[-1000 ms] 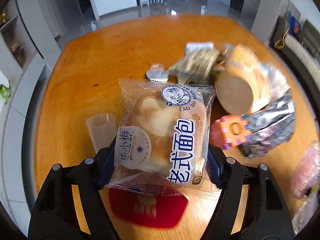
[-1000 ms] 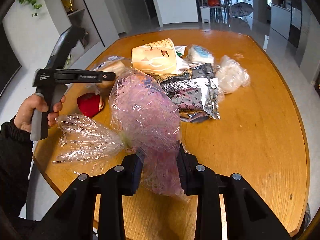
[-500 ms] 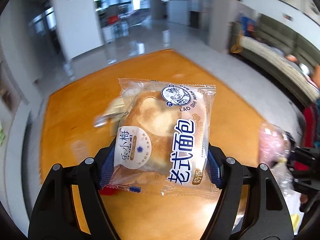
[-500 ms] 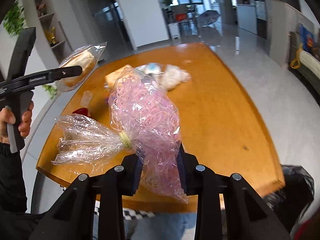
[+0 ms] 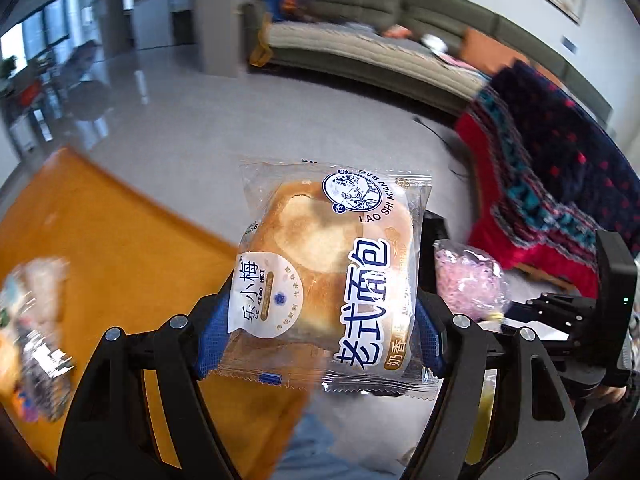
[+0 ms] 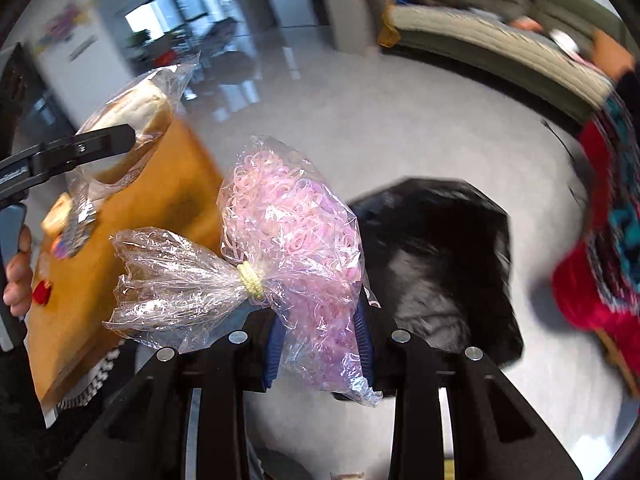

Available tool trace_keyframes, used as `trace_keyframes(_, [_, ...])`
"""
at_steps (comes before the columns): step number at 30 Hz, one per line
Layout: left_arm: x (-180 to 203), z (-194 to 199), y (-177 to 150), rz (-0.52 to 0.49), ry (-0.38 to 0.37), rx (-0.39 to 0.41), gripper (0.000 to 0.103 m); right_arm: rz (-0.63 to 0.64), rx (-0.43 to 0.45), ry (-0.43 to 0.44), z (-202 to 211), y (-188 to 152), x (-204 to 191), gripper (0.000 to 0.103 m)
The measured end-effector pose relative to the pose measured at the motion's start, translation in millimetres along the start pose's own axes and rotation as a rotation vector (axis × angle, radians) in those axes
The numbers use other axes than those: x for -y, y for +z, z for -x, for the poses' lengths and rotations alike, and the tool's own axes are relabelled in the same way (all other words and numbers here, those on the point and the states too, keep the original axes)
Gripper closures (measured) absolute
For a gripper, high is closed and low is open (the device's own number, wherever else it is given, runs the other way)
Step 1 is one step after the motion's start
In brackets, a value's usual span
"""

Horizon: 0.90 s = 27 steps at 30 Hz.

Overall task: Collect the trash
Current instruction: 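Carry both items to the black trash bag and open both tools, then grasp the paper cup with the left tool while the right tool grasps the foil bag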

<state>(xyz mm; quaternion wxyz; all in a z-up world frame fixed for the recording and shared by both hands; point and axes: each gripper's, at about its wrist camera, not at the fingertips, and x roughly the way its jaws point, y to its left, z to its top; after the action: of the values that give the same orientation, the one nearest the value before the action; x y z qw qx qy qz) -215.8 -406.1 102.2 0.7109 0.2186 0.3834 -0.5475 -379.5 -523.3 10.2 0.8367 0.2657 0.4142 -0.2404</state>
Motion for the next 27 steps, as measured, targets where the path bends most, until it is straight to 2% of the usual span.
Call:
trace_keyframes(4, [46,-69,22,-0.056,-0.101,-0.088,0.030,-0.109,-0.057,-0.073,-24,-4,33,0.067])
trace_keyframes(5, [46,-75,23,-0.057,-0.121,-0.102,0.027,-0.130,-0.080,-0.095,-33,-3,39,0.057])
trace_keyframes(6, [55,-94,31,-0.068,-0.138,-0.127,0.012,-0.144,-0.094,-0.136,-40,-2,44,0.040])
trace_keyframes(7, [59,-104,35,-0.073,-0.121,-0.126,0.005,-0.158,-0.092,-0.175,-42,-1,57,0.034])
trace_keyframes(9, [67,-119,39,-0.089,-0.059,-0.104,0.006,-0.188,-0.084,-0.226,-48,0,64,0.032])
trace_keyframes(10, [69,-124,41,-0.088,-0.060,-0.104,0.006,-0.200,-0.085,-0.228,-48,-1,67,0.032])
trace_keyframes(15, [64,-112,42,-0.089,-0.088,-0.105,0.006,-0.182,-0.054,-0.245,-34,3,70,0.031])
trace_keyframes(16, [64,-110,42,-0.087,-0.090,-0.100,0.006,-0.176,-0.045,-0.240,-35,10,80,0.031])
trace_keyframes(21, [40,-85,36,-0.028,-0.096,-0.078,0.006,-0.117,0.008,-0.191,-19,25,67,0.029])
trace_keyframes(27, [-11,-45,25,0.081,-0.060,-0.029,0.006,0.012,0.055,-0.106,-11,41,6,0.027])
